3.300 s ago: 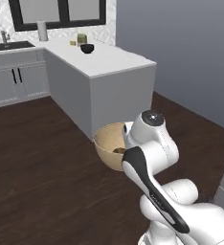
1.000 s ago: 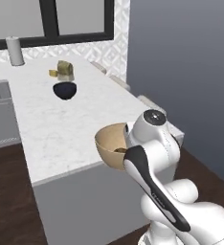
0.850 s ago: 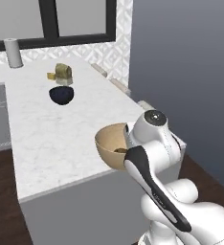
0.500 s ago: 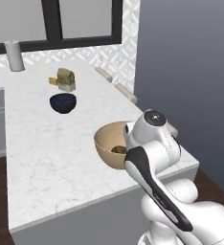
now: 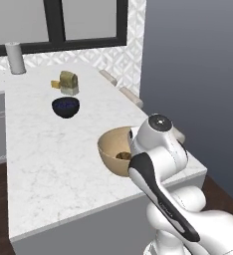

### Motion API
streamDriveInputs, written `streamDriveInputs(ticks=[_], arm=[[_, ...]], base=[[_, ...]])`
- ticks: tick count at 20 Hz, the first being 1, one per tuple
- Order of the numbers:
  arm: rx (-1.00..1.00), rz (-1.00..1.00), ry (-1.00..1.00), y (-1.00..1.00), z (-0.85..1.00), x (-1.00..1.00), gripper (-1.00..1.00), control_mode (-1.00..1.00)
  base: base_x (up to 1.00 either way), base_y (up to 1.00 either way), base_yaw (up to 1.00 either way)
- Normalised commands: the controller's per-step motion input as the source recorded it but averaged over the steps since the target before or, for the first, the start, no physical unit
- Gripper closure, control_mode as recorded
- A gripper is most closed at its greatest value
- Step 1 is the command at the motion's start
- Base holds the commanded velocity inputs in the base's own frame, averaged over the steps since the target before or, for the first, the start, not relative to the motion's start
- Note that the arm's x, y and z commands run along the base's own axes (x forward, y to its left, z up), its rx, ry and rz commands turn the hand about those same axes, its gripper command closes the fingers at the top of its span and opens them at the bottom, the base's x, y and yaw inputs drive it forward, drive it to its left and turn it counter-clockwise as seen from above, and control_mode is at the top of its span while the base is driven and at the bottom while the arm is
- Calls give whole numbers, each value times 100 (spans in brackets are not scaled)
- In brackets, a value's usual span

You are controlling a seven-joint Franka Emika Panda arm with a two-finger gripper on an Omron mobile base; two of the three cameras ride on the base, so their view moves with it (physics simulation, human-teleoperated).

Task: Open the cabinet, pick up the bread from the cabinet and place it in the basket. Then move the basket to the dining counter.

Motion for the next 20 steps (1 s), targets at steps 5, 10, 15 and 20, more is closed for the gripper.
streamDriveInputs(ticks=[5, 10, 15, 20], arm=[[0, 0, 0, 0, 0, 0, 100, 100], [0, 0, 0, 0, 0, 0, 100, 100], [0, 10, 4, -19, -3, 99, 100, -100], [1, 16, 1, -26, 0, 100, 100, -100]], base=[[14, 0, 0], [40, -7, 3], [0, 0, 0], [0, 0, 0]])
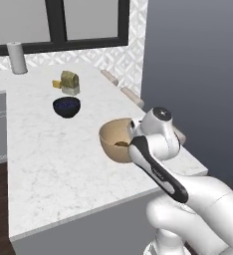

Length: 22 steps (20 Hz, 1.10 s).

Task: Open the cabinet, pick up the bread from the cabinet and place it in the basket. Then move the basket to the dining counter.

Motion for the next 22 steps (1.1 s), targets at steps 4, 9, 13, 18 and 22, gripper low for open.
streamDriveInputs(ticks=[4, 9, 13, 18, 22], arm=[[2, 14, 8, -1, 0, 100, 100, -100], [3, 12, 3, 2, 1, 100, 100, -100], [-3, 2, 0, 25, 0, 100, 100, -100], [-18, 0, 0, 51, -20, 94, 100, -100], [-8, 0, 0, 4, -29, 68, 100, -100]], base=[[0, 0, 0], [0, 0, 0], [0, 0, 0], [0, 0, 0], [0, 0, 0]])
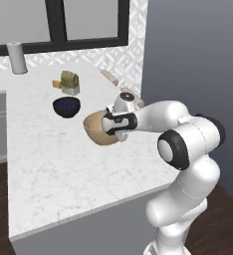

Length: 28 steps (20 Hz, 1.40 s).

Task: Open the cabinet, pick up the bread from the cabinet and place it in the basket. Then move the basket to the dining counter.

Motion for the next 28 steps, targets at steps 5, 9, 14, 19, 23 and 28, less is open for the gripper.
streamDriveInputs(ticks=[5, 9, 14, 19, 23, 28], arm=[[-1, 0, 0, 1, -58, 6, 100, -100], [0, 0, 0, 0, -56, 0, 100, -100], [0, 0, 0, 0, -43, 4, 100, -100], [0, 0, 2, 0, 1, 15, -100, -100], [0, 1, 2, 0, 10, 0, -100, -100], [0, 4, 4, 0, 29, -8, -100, -100]], base=[[0, 0, 0], [0, 0, 0], [0, 0, 0], [0, 0, 0], [0, 0, 0], [0, 0, 0]])
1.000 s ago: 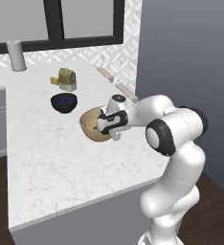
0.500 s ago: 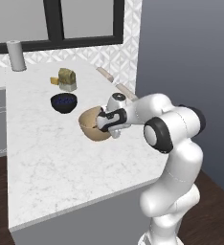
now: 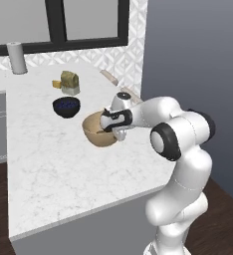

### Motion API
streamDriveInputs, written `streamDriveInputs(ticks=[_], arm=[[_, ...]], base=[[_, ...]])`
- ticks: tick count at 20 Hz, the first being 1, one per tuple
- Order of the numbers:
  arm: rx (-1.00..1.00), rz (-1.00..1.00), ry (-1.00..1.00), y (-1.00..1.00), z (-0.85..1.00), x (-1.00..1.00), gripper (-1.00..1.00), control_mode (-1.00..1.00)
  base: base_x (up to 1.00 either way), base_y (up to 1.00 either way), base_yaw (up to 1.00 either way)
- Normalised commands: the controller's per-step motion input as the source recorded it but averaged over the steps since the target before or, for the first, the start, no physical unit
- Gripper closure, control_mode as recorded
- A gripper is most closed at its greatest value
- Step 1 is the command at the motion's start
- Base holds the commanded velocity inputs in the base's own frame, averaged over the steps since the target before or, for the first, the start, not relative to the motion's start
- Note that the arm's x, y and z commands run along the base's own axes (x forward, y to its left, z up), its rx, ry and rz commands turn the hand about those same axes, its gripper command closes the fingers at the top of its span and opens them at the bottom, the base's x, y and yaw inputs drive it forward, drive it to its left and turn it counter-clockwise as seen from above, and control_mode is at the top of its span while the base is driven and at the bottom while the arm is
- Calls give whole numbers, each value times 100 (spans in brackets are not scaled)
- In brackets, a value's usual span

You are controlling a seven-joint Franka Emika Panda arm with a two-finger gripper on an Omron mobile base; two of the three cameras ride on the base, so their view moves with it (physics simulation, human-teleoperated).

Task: Open the cabinet, pick up the bread from the cabinet and place it in the basket. Then move the basket to the dining counter.

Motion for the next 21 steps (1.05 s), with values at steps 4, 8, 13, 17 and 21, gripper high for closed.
streamDriveInputs(ticks=[4, 8, 13, 17, 21], arm=[[0, -5, -1, -3, 85, -88, -100, -100], [4, -16, -2, 0, 70, -100, -100, -100], [16, -35, 0, -4, 36, -100, -100, -100], [21, -47, 0, -9, 11, -100, -100, -100], [22, -47, 0, -11, 0, -100, -100, -100]], base=[[0, 0, 0], [0, 0, 0], [0, 0, 0], [0, 0, 0], [0, 0, 0]])
